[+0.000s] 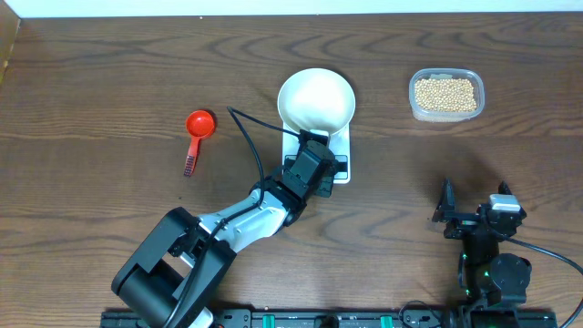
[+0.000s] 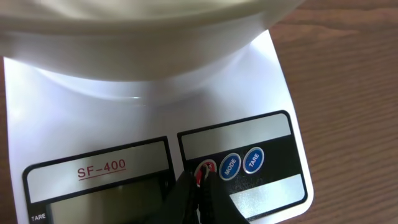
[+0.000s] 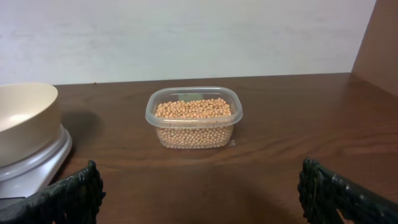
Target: Scoop item into bowl and weigh 50g on scale
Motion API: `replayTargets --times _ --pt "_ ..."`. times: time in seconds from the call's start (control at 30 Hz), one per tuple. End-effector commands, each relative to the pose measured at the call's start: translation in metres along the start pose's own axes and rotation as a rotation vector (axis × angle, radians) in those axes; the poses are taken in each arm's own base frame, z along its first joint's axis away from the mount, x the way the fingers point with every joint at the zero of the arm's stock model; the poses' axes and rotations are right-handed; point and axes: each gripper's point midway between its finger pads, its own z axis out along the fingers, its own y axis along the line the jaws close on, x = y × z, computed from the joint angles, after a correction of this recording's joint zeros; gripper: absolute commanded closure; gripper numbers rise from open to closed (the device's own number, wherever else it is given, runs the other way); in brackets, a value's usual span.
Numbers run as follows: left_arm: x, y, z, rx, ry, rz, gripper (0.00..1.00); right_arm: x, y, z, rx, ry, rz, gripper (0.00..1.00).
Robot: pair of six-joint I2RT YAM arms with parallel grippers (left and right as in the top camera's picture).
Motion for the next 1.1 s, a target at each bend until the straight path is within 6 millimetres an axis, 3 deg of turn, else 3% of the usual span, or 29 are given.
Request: replayTargets --times 0.0,1.07 --pt "-0.0066 -0.0003 0.0014 -0.012 -0.021 0.048 0.93 0.0013 0.0005 0.0001 0.000 0.002 -0.005 0.01" --pt "-0.0121 -0.0035 0.0048 -0.003 -0.050 0.177 0.93 0.0013 0.0005 0.0001 0.000 0.002 -0.005 0.01"
